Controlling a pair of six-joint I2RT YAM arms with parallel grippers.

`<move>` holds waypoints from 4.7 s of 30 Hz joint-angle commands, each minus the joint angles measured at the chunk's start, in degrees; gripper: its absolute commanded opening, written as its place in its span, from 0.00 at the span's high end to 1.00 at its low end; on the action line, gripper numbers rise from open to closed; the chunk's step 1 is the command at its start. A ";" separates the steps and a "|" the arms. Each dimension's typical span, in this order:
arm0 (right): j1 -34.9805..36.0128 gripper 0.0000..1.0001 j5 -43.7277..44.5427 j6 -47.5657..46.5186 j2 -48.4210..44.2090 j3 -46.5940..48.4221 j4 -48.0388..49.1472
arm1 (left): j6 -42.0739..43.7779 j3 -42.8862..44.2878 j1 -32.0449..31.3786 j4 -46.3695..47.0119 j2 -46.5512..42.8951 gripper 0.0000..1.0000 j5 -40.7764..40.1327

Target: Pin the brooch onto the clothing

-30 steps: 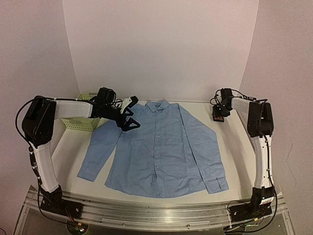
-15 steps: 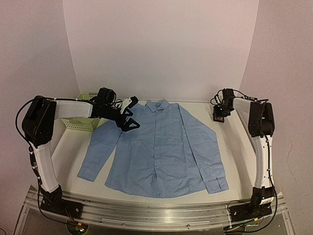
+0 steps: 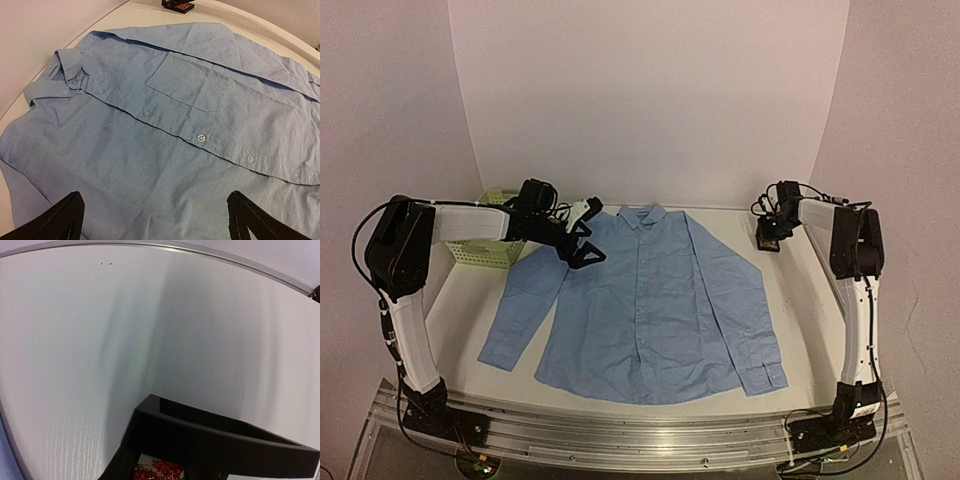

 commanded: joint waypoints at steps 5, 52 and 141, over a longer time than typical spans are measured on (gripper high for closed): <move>-0.14 0.80 -1.07 -1.02 -6.62 -1.24 -1.67 | 0.84 1.39 -0.21 0.51 -0.18 0.00 0.00; -0.14 0.40 1.52 1.47 -9.63 -10.32 -2.44 | 2.42 0.85 -0.21 0.38 -0.43 0.01 -0.14; 50.37 0.80 -31.09 15.73 -37.74 -11.08 0.74 | 71.35 3.27 -5.46 -29.04 -29.05 0.58 26.82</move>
